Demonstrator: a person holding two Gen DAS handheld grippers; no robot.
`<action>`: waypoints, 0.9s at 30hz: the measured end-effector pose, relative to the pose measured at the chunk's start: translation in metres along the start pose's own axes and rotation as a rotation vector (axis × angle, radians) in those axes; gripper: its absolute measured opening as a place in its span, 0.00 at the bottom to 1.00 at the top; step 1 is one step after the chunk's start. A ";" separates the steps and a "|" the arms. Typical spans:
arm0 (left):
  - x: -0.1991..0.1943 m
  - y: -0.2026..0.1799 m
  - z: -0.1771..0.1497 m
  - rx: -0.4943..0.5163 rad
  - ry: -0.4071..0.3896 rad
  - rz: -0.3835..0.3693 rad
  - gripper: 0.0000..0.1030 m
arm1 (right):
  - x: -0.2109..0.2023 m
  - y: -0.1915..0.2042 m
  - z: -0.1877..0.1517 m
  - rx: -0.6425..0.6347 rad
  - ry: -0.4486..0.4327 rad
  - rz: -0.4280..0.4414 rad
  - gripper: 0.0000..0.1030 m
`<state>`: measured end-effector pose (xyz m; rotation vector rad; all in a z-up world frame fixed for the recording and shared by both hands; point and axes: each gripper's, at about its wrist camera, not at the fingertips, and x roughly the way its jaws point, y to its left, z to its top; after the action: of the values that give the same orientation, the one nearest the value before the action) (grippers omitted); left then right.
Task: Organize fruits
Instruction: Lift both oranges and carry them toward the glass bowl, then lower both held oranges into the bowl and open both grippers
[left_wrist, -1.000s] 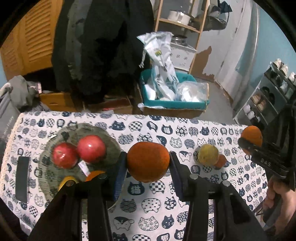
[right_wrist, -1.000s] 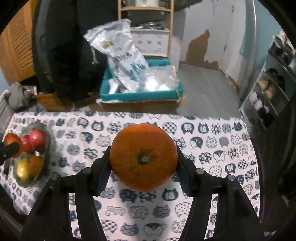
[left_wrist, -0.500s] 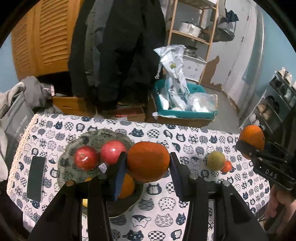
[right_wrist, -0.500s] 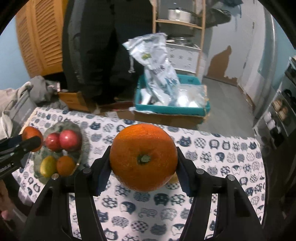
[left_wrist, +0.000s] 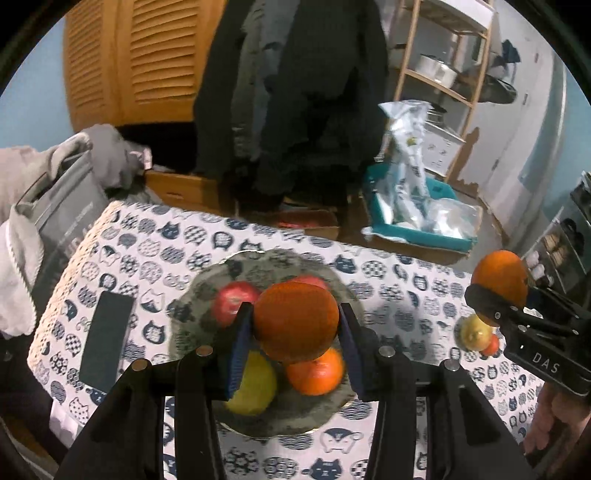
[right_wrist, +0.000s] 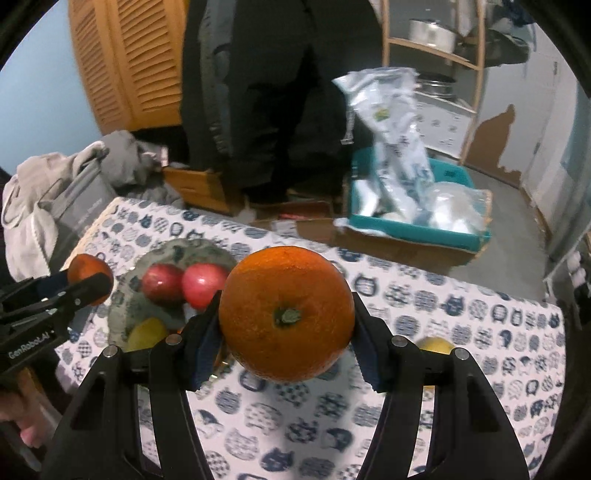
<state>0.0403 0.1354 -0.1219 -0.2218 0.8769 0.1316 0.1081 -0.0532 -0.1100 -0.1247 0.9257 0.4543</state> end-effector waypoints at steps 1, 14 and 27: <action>0.001 0.005 0.000 -0.008 0.002 0.007 0.45 | 0.005 0.006 0.002 -0.003 0.006 0.014 0.61; 0.035 0.063 -0.008 -0.098 0.075 0.066 0.45 | 0.064 0.068 0.008 -0.052 0.092 0.124 0.61; 0.088 0.085 -0.027 -0.142 0.211 0.072 0.45 | 0.104 0.083 -0.004 -0.033 0.176 0.167 0.61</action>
<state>0.0588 0.2133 -0.2185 -0.3414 1.0870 0.2413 0.1230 0.0543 -0.1880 -0.1189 1.1066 0.6204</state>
